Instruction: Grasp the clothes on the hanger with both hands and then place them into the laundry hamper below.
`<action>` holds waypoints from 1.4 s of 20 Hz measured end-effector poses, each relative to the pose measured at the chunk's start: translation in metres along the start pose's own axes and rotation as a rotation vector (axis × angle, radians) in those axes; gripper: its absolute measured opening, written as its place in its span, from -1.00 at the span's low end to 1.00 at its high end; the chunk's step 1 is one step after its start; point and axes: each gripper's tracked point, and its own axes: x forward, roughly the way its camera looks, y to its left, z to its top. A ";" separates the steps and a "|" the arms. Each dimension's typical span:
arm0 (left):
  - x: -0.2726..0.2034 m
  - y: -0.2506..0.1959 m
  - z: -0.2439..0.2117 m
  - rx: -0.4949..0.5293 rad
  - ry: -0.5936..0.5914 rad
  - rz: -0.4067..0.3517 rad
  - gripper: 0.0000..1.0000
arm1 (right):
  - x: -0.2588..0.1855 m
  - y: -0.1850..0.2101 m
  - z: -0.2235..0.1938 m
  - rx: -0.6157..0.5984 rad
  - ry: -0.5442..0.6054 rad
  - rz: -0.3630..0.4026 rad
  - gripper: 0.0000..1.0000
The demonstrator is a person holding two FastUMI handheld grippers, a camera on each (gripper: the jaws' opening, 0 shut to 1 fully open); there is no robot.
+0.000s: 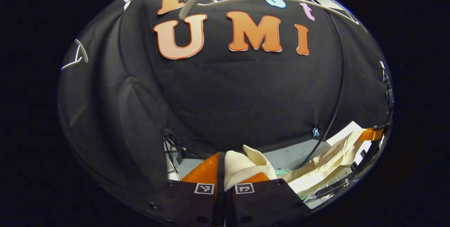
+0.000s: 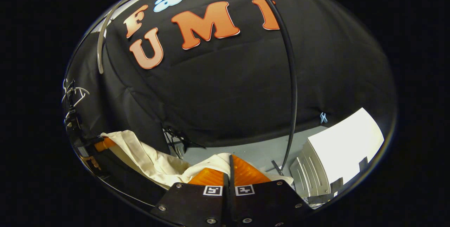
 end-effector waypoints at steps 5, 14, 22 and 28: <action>0.005 -0.036 -0.046 0.007 0.088 -0.063 -0.86 | 0.012 -0.004 -0.047 0.026 0.079 -0.019 -1.00; 0.025 -0.089 -0.095 0.027 0.227 -0.152 -0.84 | 0.029 -0.011 -0.111 0.070 0.189 -0.071 -1.00; 0.043 -0.126 -0.158 0.058 0.418 -0.191 -0.85 | 0.052 -0.031 -0.167 0.087 0.301 -0.138 -0.93; 0.038 -0.138 -0.191 0.081 0.523 -0.214 -0.82 | 0.057 -0.031 -0.207 0.104 0.384 -0.144 -0.80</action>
